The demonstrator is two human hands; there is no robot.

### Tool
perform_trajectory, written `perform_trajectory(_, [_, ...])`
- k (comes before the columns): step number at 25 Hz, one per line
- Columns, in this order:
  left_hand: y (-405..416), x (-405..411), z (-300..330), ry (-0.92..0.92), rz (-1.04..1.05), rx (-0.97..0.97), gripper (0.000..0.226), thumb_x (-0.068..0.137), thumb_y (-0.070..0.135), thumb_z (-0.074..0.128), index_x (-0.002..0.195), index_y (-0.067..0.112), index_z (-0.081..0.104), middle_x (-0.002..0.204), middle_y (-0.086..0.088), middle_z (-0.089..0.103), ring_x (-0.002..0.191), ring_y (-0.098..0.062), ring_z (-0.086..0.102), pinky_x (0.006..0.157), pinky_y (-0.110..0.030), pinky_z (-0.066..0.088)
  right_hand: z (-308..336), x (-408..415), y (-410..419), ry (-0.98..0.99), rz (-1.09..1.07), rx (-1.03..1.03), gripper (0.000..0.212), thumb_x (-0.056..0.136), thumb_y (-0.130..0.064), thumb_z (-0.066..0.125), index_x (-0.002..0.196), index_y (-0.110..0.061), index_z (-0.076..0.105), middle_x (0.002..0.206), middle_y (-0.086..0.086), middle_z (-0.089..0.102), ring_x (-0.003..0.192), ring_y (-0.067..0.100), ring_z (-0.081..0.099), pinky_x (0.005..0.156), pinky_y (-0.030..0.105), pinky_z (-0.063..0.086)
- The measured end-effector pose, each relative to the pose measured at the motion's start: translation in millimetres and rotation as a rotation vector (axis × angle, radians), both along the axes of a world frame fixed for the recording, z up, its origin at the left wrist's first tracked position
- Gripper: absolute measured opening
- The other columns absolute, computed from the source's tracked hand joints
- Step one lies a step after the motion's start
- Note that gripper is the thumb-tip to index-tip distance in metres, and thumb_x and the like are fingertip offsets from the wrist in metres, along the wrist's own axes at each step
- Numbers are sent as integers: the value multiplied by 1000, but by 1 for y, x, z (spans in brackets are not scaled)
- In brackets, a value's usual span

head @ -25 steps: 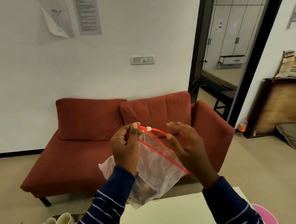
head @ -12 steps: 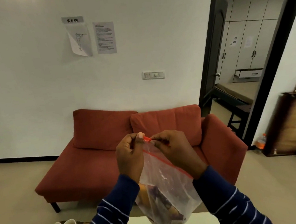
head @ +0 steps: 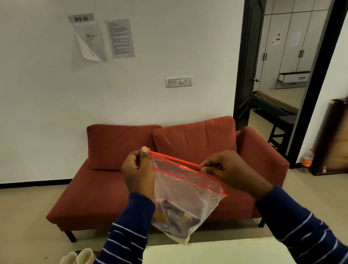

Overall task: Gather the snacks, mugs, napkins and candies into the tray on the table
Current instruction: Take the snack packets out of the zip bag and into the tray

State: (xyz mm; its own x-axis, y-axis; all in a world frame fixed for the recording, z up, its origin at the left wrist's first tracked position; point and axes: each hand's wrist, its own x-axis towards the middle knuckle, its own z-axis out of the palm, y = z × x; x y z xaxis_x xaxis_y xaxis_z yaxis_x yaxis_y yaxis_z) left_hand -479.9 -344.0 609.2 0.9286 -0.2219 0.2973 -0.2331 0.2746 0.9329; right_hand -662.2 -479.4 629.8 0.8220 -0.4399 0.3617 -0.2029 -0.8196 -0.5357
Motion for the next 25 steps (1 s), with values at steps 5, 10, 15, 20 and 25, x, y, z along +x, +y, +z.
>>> perform_trajectory(5, [1,4,-1,73,45,-10,22,96,30,58,78,19,66,74,2,62,71,-11,55,65,-27,50,-11,-22,-13,110,-83,-69,16,91,-20,66,104,-18,76,97,-6,76,83,2,67,75,11,52])
perform_trajectory(10, [-2,-7,-5,38,-9,-14,22,96,26,58,78,16,66,73,0,60,69,-9,53,62,-24,48,-8,-18,-19,219,-204,-87,21,94,-20,61,112,-21,72,106,-5,73,87,3,65,79,16,52])
perform_trajectory(15, [-5,-10,-3,25,-54,-35,20,95,27,60,80,17,68,76,-1,62,72,-10,55,66,-27,52,2,19,-2,123,-31,-15,35,91,-33,65,125,-25,64,111,-8,71,90,2,65,83,22,54])
perform_trajectory(20, [1,-9,-10,-95,-140,20,18,93,25,63,82,13,70,71,-2,63,68,-9,55,65,-33,51,7,43,-2,7,-22,-151,13,88,-15,64,89,-15,78,66,-13,66,57,2,57,60,25,48])
perform_trajectory(25, [12,-5,-17,-189,-121,112,19,92,25,64,81,13,72,74,-12,69,67,-11,59,68,-41,55,13,43,4,35,111,-59,25,87,-24,71,111,-22,74,92,-11,75,74,-1,67,68,13,53])
